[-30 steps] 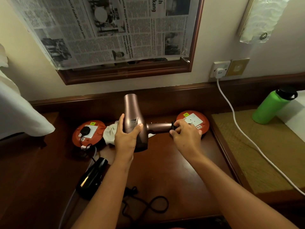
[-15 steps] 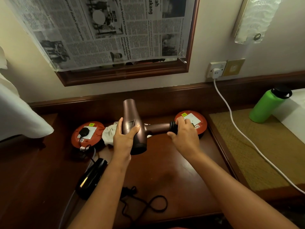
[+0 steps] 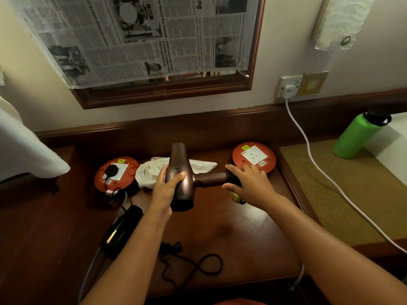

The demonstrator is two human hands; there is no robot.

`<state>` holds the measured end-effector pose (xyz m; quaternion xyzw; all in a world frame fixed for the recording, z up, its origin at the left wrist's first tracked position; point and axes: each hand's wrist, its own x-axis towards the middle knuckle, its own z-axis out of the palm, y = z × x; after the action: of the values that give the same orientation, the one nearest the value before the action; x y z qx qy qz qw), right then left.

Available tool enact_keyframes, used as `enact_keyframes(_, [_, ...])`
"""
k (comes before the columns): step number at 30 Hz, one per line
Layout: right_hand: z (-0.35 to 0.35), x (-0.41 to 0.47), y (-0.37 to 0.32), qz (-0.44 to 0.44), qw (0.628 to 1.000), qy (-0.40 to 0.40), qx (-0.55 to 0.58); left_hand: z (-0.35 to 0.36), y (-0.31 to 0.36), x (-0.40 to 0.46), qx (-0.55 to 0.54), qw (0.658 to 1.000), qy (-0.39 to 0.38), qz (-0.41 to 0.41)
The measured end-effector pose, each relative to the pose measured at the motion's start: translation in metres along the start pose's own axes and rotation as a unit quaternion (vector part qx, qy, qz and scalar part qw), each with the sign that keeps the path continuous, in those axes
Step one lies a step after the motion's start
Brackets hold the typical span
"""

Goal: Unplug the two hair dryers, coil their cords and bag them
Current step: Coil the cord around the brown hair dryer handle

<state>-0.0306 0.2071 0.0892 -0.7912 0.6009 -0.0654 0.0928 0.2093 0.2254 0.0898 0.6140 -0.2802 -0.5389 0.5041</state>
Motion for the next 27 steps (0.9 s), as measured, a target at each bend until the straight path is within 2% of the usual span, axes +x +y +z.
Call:
enact_keyframes(5, [0.024, -0.007, 0.012, -0.002, 0.999, -0.053, 0.010, -0.001, -0.023, 0.006, 0.026, 0.999, -0.001, -0.031])
enact_keyframes(17, [0.084, -0.034, 0.032, 0.018, 0.992, -0.115, 0.040, -0.001, -0.094, 0.016, 0.074, 0.991, -0.015, -0.110])
enact_keyframes(27, [0.100, -0.017, 0.038, 0.050, 0.984, -0.161, 0.051, 0.000, -0.126, 0.034, 0.102, 0.989, -0.013, -0.103])
